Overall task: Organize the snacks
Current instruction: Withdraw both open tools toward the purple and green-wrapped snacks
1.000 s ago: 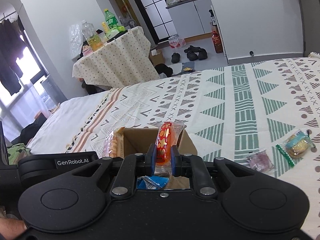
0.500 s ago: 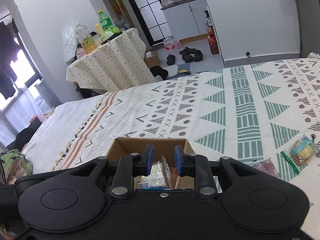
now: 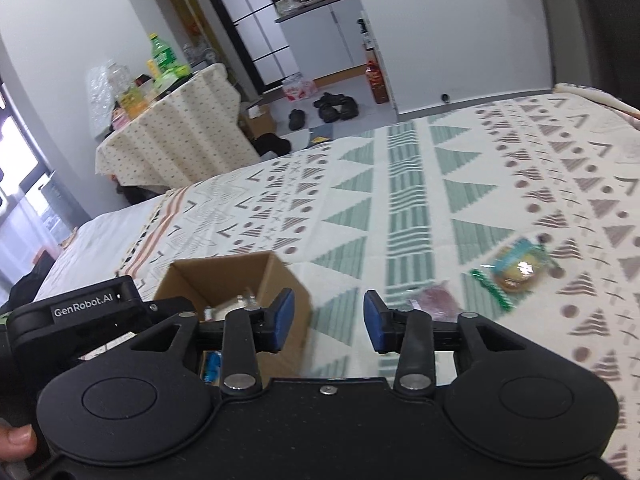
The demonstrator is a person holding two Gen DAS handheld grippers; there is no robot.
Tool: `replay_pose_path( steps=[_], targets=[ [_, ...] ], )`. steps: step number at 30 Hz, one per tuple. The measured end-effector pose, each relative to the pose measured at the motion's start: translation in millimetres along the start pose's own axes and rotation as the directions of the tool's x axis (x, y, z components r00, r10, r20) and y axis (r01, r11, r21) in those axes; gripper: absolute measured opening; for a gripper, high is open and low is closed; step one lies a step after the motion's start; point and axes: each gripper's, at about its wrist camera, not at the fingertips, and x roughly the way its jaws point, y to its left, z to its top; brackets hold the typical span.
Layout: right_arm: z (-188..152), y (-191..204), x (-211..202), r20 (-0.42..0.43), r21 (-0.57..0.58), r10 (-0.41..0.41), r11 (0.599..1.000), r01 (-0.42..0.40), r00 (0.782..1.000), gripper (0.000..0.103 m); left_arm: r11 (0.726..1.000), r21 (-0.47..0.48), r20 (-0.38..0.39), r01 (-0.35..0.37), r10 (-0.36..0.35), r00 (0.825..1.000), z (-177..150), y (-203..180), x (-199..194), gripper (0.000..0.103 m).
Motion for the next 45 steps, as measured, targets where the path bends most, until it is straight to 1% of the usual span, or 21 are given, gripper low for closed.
replay_pose_path(
  steps=[2, 4, 8, 10, 11, 12, 13, 15, 17, 18, 19, 21, 22, 25, 28, 30, 31, 34, 37, 39, 45],
  targets=[
    [0, -9, -7, 0.01, 0.013, -0.008, 1.0, 0.007, 1.0, 0.043, 1.0, 0.013, 0.004, 0.01, -0.01, 1.0, -3, -9, -3, 0.092],
    [1, -17, -13, 0.02, 0.023, -0.014, 1.0, 0.013, 1.0, 0.046, 0.999, 0.016, -0.005, 0.033, -0.033, 0.999, -6, -16, -4, 0.092],
    [1, -32, -25, 0.036, 0.036, -0.017, 0.999, 0.016, 0.999, 0.052, 0.997, 0.074, 0.006, 0.012, -0.012, 1.0, -12, -33, -5, 0.094],
    [1, -41, -30, 0.042, 0.048, -0.022, 0.999, 0.02, 0.999, 0.056, 0.996, 0.089, 0.001, 0.016, -0.016, 1.0, -15, -38, -5, 0.096],
    [2, -45, -32, 0.045, 0.056, -0.024, 0.998, 0.022, 0.999, 0.059, 0.996, 0.09, -0.01, 0.028, -0.027, 1.0, -17, -41, -5, 0.097],
    [1, -49, -34, 0.05, 0.064, -0.027, 0.998, 0.024, 0.998, 0.065, 0.994, 0.104, -0.015, 0.033, -0.032, 0.999, -19, -45, -5, 0.097],
    [1, -54, -36, 0.055, 0.069, -0.03, 0.997, 0.026, 0.998, 0.069, 0.991, 0.128, -0.013, 0.028, -0.027, 1.0, -21, -49, -5, 0.099],
    [0, -61, -41, 0.071, 0.067, -0.043, 0.997, 0.038, 0.997, 0.086, 0.988, 0.15, -0.026, 0.027, -0.023, 0.999, -26, -57, -3, 0.103],
    [-1, -68, -44, 0.081, 0.063, -0.052, 0.997, 0.047, 0.995, 0.093, 0.986, 0.159, -0.052, 0.045, -0.038, 0.998, -31, -63, 1, 0.103],
    [-1, -71, -45, 0.084, 0.064, -0.051, 0.997, 0.045, 0.995, 0.097, 0.984, 0.173, -0.051, 0.042, -0.034, 0.998, -34, -68, 2, 0.103],
    [-2, -75, -46, 0.086, 0.064, -0.049, 0.997, 0.044, 0.995, 0.098, 0.982, 0.184, -0.05, 0.039, -0.031, 0.998, -37, -71, 3, 0.103],
    [-3, -82, -47, 0.093, 0.058, -0.051, 0.997, 0.046, 0.994, 0.103, 0.983, 0.178, -0.051, 0.05, -0.041, 0.998, -41, -76, 6, 0.103],
    [-4, -86, -48, 0.095, 0.054, -0.056, 0.997, 0.051, 0.994, 0.103, 0.983, 0.175, -0.049, 0.054, -0.046, 0.998, -44, -78, 7, 0.103],
    [-6, -97, -48, 0.097, 0.037, -0.064, 0.997, 0.06, 0.993, 0.103, 0.98, 0.194, -0.056, 0.042, -0.032, 0.998, -52, -86, 14, 0.103],
    [-13, -111, -46, 0.116, 0.024, -0.048, 0.999, 0.046, 0.992, 0.103, 0.979, 0.203, -0.058, 0.03, -0.019, 0.998, -60, -92, 22, 0.103],
    [-18, -120, -44, 0.118, 0.04, -0.061, 0.998, 0.057, 0.991, 0.103, 0.978, 0.209, -0.049, 0.016, -0.006, 0.999, -63, -96, 27, 0.103],
    [-20, -124, -43, 0.119, 0.047, -0.065, 0.997, 0.06, 0.991, 0.103, 0.977, 0.212, -0.052, 0.02, -0.009, 0.999, -65, -99, 29, 0.103],
    [-22, -131, -39, 0.117, 0.034, -0.082, 0.996, 0.078, 0.99, 0.103, 0.973, 0.231, -0.044, 0.007, 0.003, 0.999, -68, -111, 35, 0.102],
    [-19, -140, -36, 0.111, 0.047, -0.081, 0.996, 0.076, 0.991, 0.103, 0.978, 0.209, -0.033, -0.009, 0.017, 0.999, -69, -119, 41, 0.102],
    [-17, -145, -33, 0.115, 0.053, -0.084, 0.996, 0.078, 0.99, 0.103, 0.977, 0.214, -0.027, -0.014, 0.021, 0.999, -69, -125, 45, 0.102],
    [-16, -158, -24, 0.106, 0.052, -0.08, 0.996, 0.075, 0.991, 0.103, 0.978, 0.207, -0.034, -0.023, 0.031, 0.999, -71, -135, 61, 0.102]
  ],
)
